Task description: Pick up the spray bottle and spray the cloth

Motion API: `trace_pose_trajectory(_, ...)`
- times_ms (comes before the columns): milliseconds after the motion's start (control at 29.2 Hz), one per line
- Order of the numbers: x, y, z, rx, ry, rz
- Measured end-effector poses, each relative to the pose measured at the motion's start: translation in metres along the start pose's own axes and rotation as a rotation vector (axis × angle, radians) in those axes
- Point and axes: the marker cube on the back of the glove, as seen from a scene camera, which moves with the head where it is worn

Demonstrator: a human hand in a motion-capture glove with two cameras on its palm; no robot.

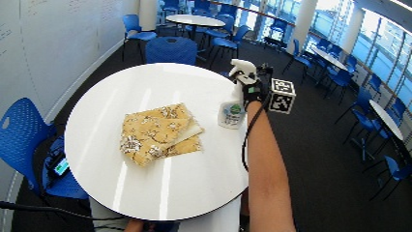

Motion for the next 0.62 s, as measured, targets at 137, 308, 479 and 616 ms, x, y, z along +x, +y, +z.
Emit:
trace_pose_trajectory(137,0.000,-0.001,0.001,-0.063,-0.002,0.043)
trace_pose_trajectory(308,0.003,-0.003,0.004,-0.088,0.010,0.030)
trace_pose_trajectory(479,0.006,-0.004,0.008,-0.066,0.030,-0.022)
trace_pose_trajectory(616,0.004,-0.006,0.011,-0.051,0.055,-0.034)
